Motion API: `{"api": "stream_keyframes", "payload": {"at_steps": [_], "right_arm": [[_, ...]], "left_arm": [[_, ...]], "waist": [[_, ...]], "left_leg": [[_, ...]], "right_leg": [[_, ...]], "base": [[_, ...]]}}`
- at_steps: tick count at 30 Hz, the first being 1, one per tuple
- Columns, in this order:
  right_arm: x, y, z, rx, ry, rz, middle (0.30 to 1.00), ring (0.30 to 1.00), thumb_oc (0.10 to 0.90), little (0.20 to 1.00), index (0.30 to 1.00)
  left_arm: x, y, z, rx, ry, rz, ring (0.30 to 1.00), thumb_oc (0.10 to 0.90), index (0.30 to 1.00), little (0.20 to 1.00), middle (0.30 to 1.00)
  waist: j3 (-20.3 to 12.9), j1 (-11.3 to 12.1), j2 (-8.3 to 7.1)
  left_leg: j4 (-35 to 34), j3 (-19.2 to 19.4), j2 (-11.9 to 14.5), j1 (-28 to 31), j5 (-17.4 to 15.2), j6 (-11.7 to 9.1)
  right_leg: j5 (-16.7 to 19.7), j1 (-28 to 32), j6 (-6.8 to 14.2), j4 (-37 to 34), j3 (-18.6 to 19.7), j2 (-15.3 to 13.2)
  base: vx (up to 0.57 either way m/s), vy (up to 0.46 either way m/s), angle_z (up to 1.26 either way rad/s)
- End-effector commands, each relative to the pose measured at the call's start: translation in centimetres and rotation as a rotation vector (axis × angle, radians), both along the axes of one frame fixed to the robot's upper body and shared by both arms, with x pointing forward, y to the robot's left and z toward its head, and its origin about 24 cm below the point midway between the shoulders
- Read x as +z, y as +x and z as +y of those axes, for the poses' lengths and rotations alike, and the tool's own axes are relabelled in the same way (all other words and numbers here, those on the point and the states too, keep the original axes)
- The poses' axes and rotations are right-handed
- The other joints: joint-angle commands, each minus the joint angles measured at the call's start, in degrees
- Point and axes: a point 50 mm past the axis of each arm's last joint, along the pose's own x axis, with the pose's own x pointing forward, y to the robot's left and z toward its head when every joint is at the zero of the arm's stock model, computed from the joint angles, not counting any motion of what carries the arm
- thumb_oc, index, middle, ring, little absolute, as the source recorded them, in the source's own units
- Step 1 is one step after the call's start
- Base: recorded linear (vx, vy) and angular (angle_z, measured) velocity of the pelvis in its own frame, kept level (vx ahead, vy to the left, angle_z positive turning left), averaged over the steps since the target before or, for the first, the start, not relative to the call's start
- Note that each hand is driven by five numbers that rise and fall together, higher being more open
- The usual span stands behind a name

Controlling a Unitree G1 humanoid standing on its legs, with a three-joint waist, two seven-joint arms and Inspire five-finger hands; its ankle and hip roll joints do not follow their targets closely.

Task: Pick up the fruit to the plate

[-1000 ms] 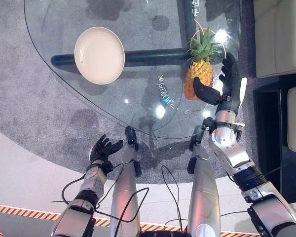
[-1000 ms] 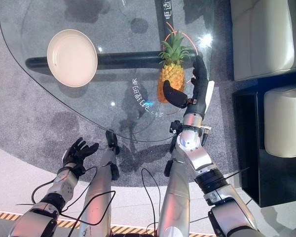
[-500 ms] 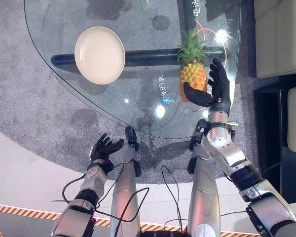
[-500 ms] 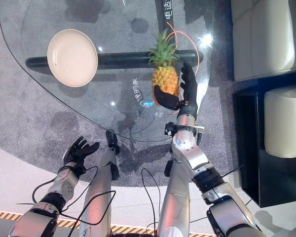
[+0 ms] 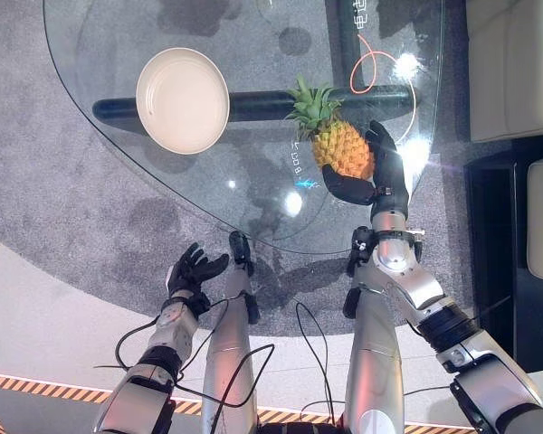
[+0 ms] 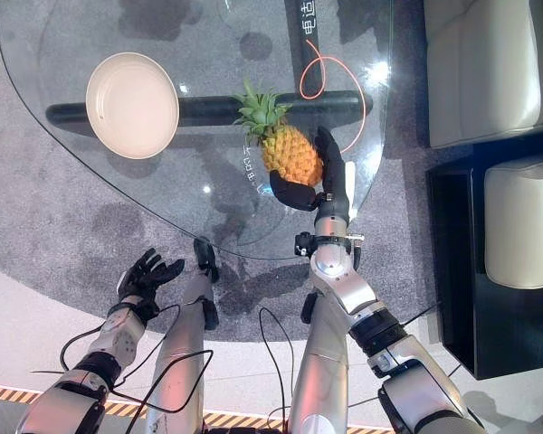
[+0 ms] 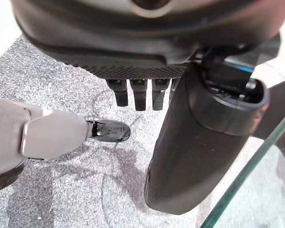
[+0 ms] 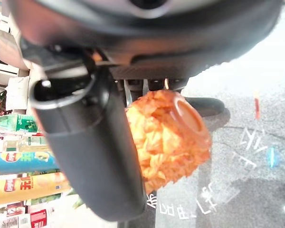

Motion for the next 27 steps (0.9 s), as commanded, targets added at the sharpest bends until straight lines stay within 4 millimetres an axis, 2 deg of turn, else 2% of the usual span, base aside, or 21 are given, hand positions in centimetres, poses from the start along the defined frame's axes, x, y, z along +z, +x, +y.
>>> {"api": "stream_keyframes", "payload": {"at_steps": [1, 13, 27], "right_arm": [[0.1, -0.8, 0.5, 0.032, -0.121, -0.034, 0.900, 0.900, 0.800, 0.900, 0.900], [2.0, 0.1, -1.3, -0.128, -0.458, -0.076, 0.900, 0.900, 0.800, 0.900, 0.900], [3.6, 1.0, -3.1, -0.261, -0.713, -0.057, 0.900, 0.900, 0.800, 0.900, 0.900]], "left_arm": [[-1.1, -1.8, 2.2, 0.065, 0.054, 0.054, 0.900, 0.800, 0.900, 0.900, 0.900], [-0.9, -1.7, 2.8, 0.061, 0.068, 0.059, 0.900, 0.800, 0.900, 0.900, 0.900], [-0.4, -1.6, 3.6, 0.057, 0.080, 0.055, 0.900, 0.800, 0.900, 0.900, 0.900]], "waist": [[-1.2, 0.1, 0.74], [-1.2, 0.5, 0.47], [-1.2, 0.8, 0.18]], "left_leg": [[5.4, -5.6, 1.2, -4.2, -1.2, -2.2], [5.9, -6.0, 1.4, -4.4, -1.7, -2.3], [6.8, -6.6, 1.6, -5.0, -2.1, -2.1]], "right_leg": [[0.7, -1.3, 1.2, 0.6, -2.0, -1.3], [0.5, -1.1, 1.5, 1.0, -2.3, -1.4], [-0.1, -1.5, 1.5, 2.0, -2.3, -1.3]], "base": [[0.00, 0.000, 0.00], [0.00, 0.000, 0.00], [0.00, 0.000, 0.00]]}}
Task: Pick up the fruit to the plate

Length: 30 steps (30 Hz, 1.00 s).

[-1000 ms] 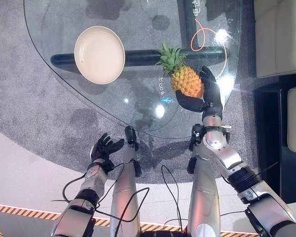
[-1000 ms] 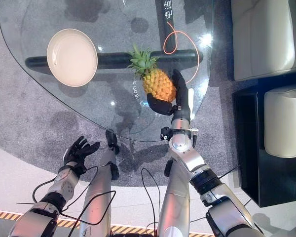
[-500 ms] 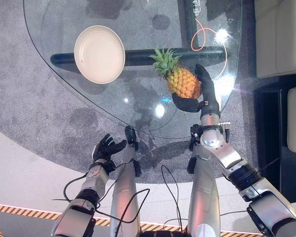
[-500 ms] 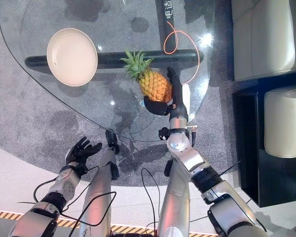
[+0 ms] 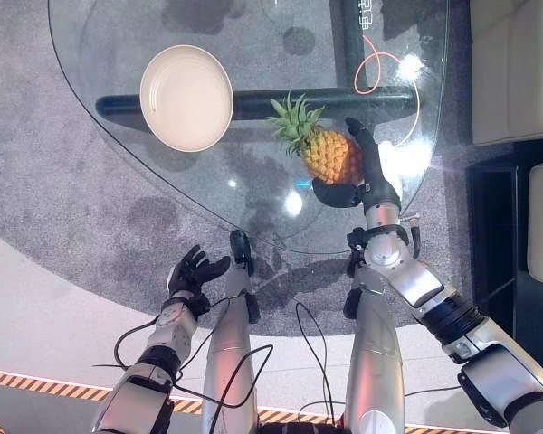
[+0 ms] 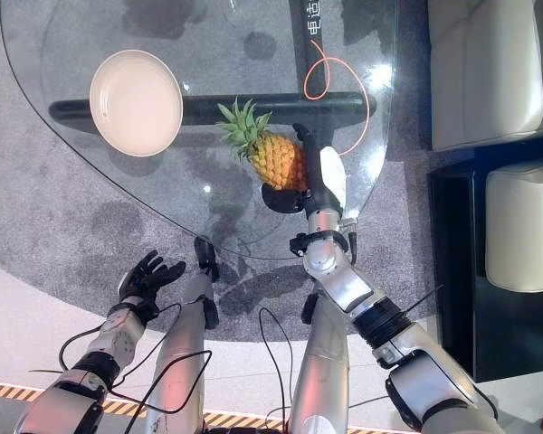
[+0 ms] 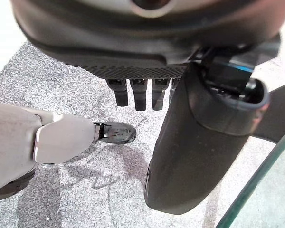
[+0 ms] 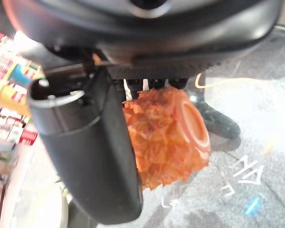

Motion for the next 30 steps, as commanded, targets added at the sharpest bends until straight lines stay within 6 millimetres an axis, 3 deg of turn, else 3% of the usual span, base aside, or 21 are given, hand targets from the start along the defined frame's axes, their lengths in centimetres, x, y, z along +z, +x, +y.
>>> {"api": "stream_keyframes", "payload": {"at_steps": [1, 6, 7, 9, 23, 30], "right_arm": [[2.2, 0.6, -4.4, -0.191, -0.174, -0.073, 0.900, 0.900, 0.800, 0.900, 0.900], [2.4, 0.7, -4.7, -0.215, -0.240, -0.078, 0.900, 0.900, 0.800, 0.900, 0.900], [2.5, 0.7, -4.7, -0.216, -0.252, -0.077, 0.799, 0.799, 0.682, 0.782, 0.799], [2.6, 0.8, -4.8, -0.221, -0.267, -0.080, 0.300, 0.300, 0.100, 0.200, 0.300], [2.6, 0.9, -5.5, -0.256, -0.248, -0.089, 0.300, 0.300, 0.100, 0.200, 0.300], [2.8, 0.7, -5.7, -0.265, -0.188, -0.119, 0.300, 0.300, 0.100, 0.200, 0.300]], "left_arm": [[-0.3, -1.4, 3.1, 0.058, 0.079, 0.029, 0.900, 0.800, 0.900, 0.900, 0.900], [-0.1, -1.3, 3.2, 0.057, 0.083, 0.027, 0.900, 0.800, 0.900, 0.900, 0.900], [-0.1, -1.3, 3.3, 0.056, 0.084, 0.026, 0.900, 0.800, 0.900, 0.900, 0.900], [0.1, -1.2, 3.3, 0.057, 0.085, 0.023, 0.900, 0.800, 0.900, 0.900, 0.900], [0.5, -1.0, 4.0, 0.107, 0.033, -0.008, 0.900, 0.800, 0.900, 0.900, 0.900], [1.7, -0.6, 4.9, 0.248, -0.061, -0.106, 0.900, 0.800, 0.900, 0.900, 0.900]], "waist": [[-1.2, 0.4, 0.18], [-1.2, 0.4, 0.00], [-1.2, 0.4, 0.01], [-1.2, 0.5, 0.01], [-1.2, 0.5, 0.01], [-1.2, 0.4, 0.10]], "left_leg": [[6.7, -5.9, 1.6, -4.6, -2.2, -2.0], [6.6, -6.0, 1.6, -4.5, -2.2, -2.0], [6.6, -6.0, 1.6, -4.5, -2.2, -2.0], [6.6, -6.0, 1.6, -4.7, -2.2, -2.0], [6.3, -6.2, 1.5, -4.3, -2.4, -1.9], [6.4, -6.3, 1.3, -4.1, -2.5, -1.8]], "right_leg": [[0.2, -1.7, 1.5, 2.0, -1.7, -1.3], [0.2, -1.6, 1.5, 2.0, -1.8, -1.2], [0.2, -1.6, 1.5, 2.0, -1.8, -1.2], [0.1, -1.8, 1.5, 2.1, -1.8, -1.2], [-0.1, -1.6, 1.5, 2.1, -1.9, -1.2], [-0.3, -1.5, 1.4, 2.4, -1.8, -1.3]], "base": [[0.00, 0.000, 0.00], [0.00, 0.000, 0.00], [0.00, -0.009, 0.03], [0.00, -0.009, 0.04], [0.00, -0.003, 0.01], [0.00, 0.000, 0.00]]}}
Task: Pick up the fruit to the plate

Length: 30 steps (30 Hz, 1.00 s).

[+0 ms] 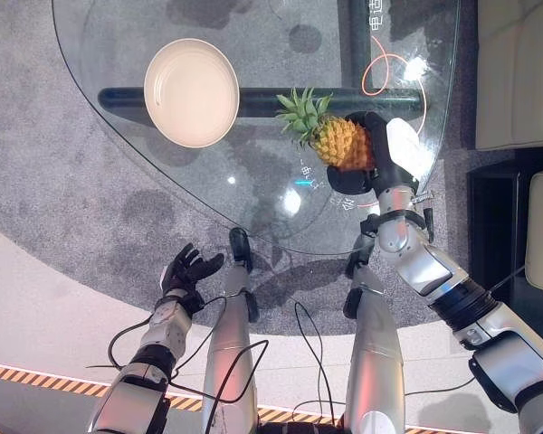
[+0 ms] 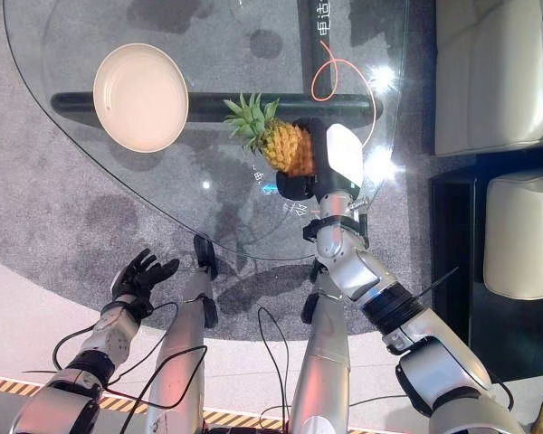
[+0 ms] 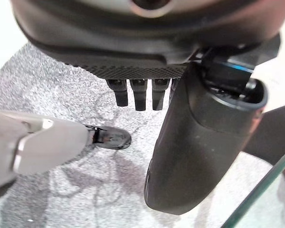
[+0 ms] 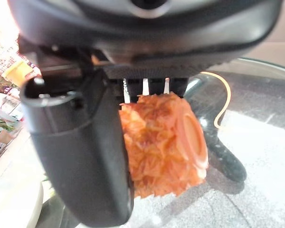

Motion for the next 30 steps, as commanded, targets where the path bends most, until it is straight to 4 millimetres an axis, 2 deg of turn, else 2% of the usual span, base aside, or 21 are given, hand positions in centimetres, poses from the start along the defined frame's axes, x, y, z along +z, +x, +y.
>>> {"api": "stream_keyframes", "payload": {"at_steps": [1, 7, 15, 17, 22, 30], "right_arm": [[0.8, -0.3, -4.0, -0.160, 0.009, -0.094, 0.300, 0.300, 0.100, 0.200, 0.300], [1.2, -0.6, -4.2, -0.159, 0.052, -0.164, 0.300, 0.300, 0.100, 0.200, 0.300], [2.5, -1.0, -4.1, -0.155, 0.089, -0.269, 0.300, 0.300, 0.100, 0.200, 0.300], [2.6, -1.1, -4.1, -0.149, 0.096, -0.289, 0.300, 0.300, 0.100, 0.200, 0.300], [3.8, -1.8, -3.9, -0.125, 0.129, -0.417, 0.300, 0.300, 0.100, 0.200, 0.300], [5.4, -2.3, -3.5, -0.085, 0.152, -0.532, 0.300, 0.300, 0.100, 0.200, 0.300]], "left_arm": [[1.2, -1.0, 4.2, 0.227, -0.014, -0.078, 0.900, 0.800, 0.900, 0.900, 0.900], [3.6, -0.5, 6.0, 0.426, -0.080, -0.209, 0.900, 0.800, 0.900, 0.900, 0.900], [8.2, 0.6, 7.5, 0.591, 0.017, -0.356, 0.900, 0.800, 0.900, 0.900, 0.900], [8.8, 0.6, 7.7, 0.609, 0.019, -0.395, 0.900, 0.800, 0.900, 0.900, 0.900], [12.7, 1.4, 7.3, 0.634, 0.059, -0.559, 0.900, 0.800, 0.900, 0.900, 0.900], [17.3, 2.2, 5.6, 0.578, 0.056, -0.784, 0.900, 0.800, 0.900, 0.900, 0.900]], "waist": [[-1.2, 0.0, 0.16], [-1.2, -0.1, 0.26], [-1.2, -0.4, 0.37], [-1.2, -0.4, 0.31], [-1.2, -0.6, 0.68], [-1.2, -0.7, 1.42]], "left_leg": [[6.0, -4.7, 1.3, -3.1, -2.7, -1.6], [6.2, -4.7, 1.2, -2.9, -3.0, -1.6], [6.3, -4.7, 1.2, -2.8, -3.1, -1.8], [6.1, -4.6, 1.2, -2.6, -3.0, -1.9], [6.2, -4.4, 1.2, -2.4, -3.2, -2.0], [6.3, -4.1, 1.0, -2.2, -3.5, -2.1]], "right_leg": [[0.5, -1.1, 1.6, 0.7, -0.6, -1.1], [0.0, -1.1, 1.5, 1.3, -0.5, -1.2], [-0.3, -1.1, 1.2, 1.7, -0.2, -1.0], [-0.3, -0.9, 1.2, 1.5, -0.2, -0.9], [-0.6, -0.8, 1.1, 1.8, 0.2, -1.0], [-0.6, -0.8, 1.3, 1.8, 0.5, -1.2]], "base": [[0.00, 0.000, 0.00], [0.00, 0.000, 0.00], [0.00, 0.000, 0.00], [0.00, 0.000, 0.00], [0.00, 0.000, 0.00], [0.00, 0.000, 0.00]]}}
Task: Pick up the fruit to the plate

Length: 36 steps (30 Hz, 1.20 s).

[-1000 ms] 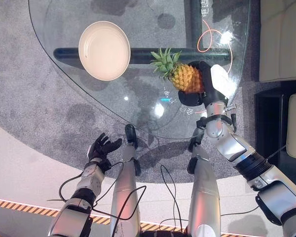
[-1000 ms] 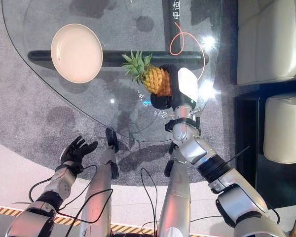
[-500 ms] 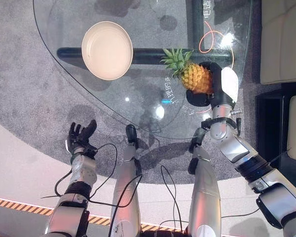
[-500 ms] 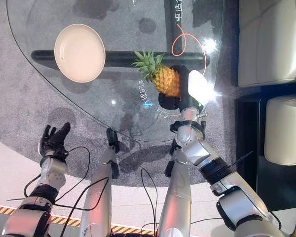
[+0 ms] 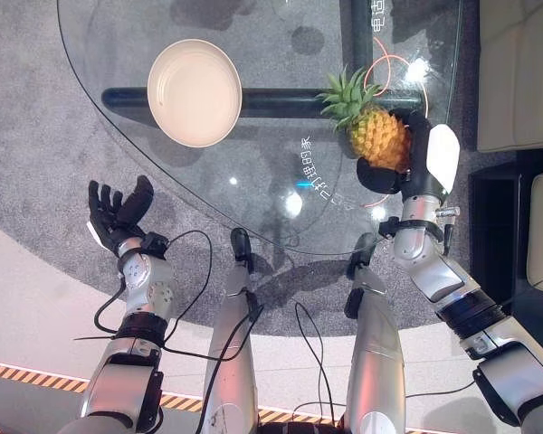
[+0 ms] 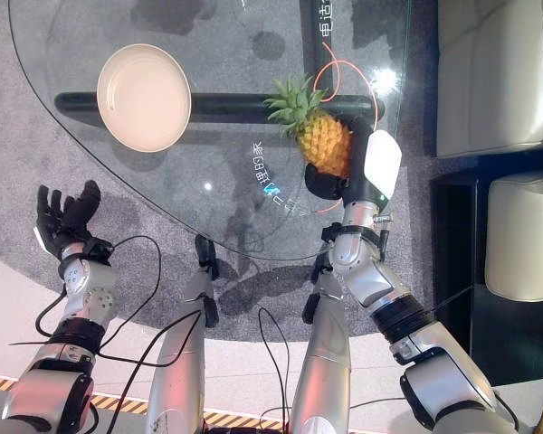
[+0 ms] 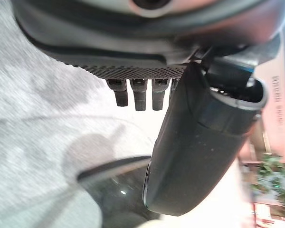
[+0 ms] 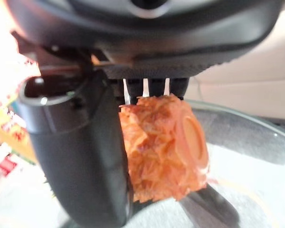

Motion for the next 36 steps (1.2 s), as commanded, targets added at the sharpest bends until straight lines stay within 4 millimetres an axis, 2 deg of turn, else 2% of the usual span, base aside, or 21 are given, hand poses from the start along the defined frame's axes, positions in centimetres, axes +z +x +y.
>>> {"api": "stream_keyframes", "payload": {"at_steps": [1, 4, 5, 12, 16, 29, 36], "right_arm": [[5.6, -1.7, 0.4, 0.051, -0.026, -0.358, 0.300, 0.300, 0.100, 0.200, 0.300], [5.9, -1.8, 0.6, 0.062, -0.025, -0.378, 0.300, 0.300, 0.100, 0.200, 0.300], [6.2, -2.0, 0.7, 0.076, -0.014, -0.411, 0.300, 0.300, 0.100, 0.200, 0.300], [7.4, -2.3, 1.3, 0.104, 0.010, -0.475, 0.300, 0.300, 0.100, 0.200, 0.300], [8.0, -2.7, 1.7, 0.127, 0.008, -0.505, 0.300, 0.300, 0.100, 0.200, 0.300], [10.0, -4.1, 3.2, 0.232, 0.015, -0.630, 0.300, 0.300, 0.100, 0.200, 0.300], [11.3, -4.5, 4.4, 0.294, 0.015, -0.677, 0.300, 0.300, 0.100, 0.200, 0.300]], "left_arm": [[5.1, -1.1, 2.5, 0.122, 0.133, -0.222, 0.900, 0.800, 0.900, 0.900, 0.900], [6.0, -1.0, 1.7, 0.099, 0.149, -0.265, 0.900, 0.800, 0.900, 0.900, 0.900], [7.3, -1.0, 0.6, 0.064, 0.188, -0.326, 0.900, 0.800, 0.900, 0.900, 0.900], [10.8, -1.2, -2.3, -0.032, 0.266, -0.468, 0.900, 0.800, 0.900, 0.900, 0.900], [12.0, -1.6, -3.4, -0.086, 0.293, -0.524, 0.900, 0.800, 0.900, 0.900, 0.900], [13.9, -1.8, -6.8, -0.334, 0.331, -0.621, 0.900, 0.800, 0.900, 0.900, 0.900], [14.9, -0.9, -9.4, -0.517, 0.326, -0.619, 0.900, 0.800, 0.900, 0.900, 0.900]], "waist": [[-1.2, -0.8, 1.43], [-1.2, -0.8, 1.49], [-1.2, -0.6, 1.47], [-1.2, -0.3, 1.22], [-1.2, -0.2, 1.17], [-1.2, -0.5, 1.21], [-1.2, -1.0, 1.16]], "left_leg": [[5.8, -4.2, 1.1, -2.2, -3.5, -2.1], [5.7, -4.2, 1.1, -2.2, -3.6, -2.1], [5.7, -4.1, 1.1, -2.2, -3.7, -2.0], [5.7, -4.3, 1.0, -2.1, -3.8, -2.1], [5.4, -4.2, 0.9, -2.0, -3.7, -2.1], [4.5, -3.5, 0.9, -1.1, -3.4, -2.1], [4.5, -3.0, 1.0, -1.0, -3.2, -2.1]], "right_leg": [[-0.4, -0.4, 1.4, 0.8, 0.3, -1.1], [-0.3, -0.3, 1.5, 0.6, 0.3, -1.1], [-0.2, -0.1, 1.6, 0.3, 0.1, -1.2], [0.3, 0.7, 1.9, -0.6, -0.3, -1.4], [0.5, 1.0, 1.9, -1.1, -0.4, -1.3], [1.1, 2.3, 2.2, -2.6, -0.7, -1.4], [1.6, 2.5, 2.3, -3.2, -0.6, -1.4]], "base": [[0.00, 0.000, 0.00], [0.00, 0.000, 0.00], [0.00, 0.000, 0.00], [0.00, -0.005, 0.00], [0.00, 0.000, 0.00], [0.00, 0.000, 0.00], [0.00, 0.000, 0.00]]}}
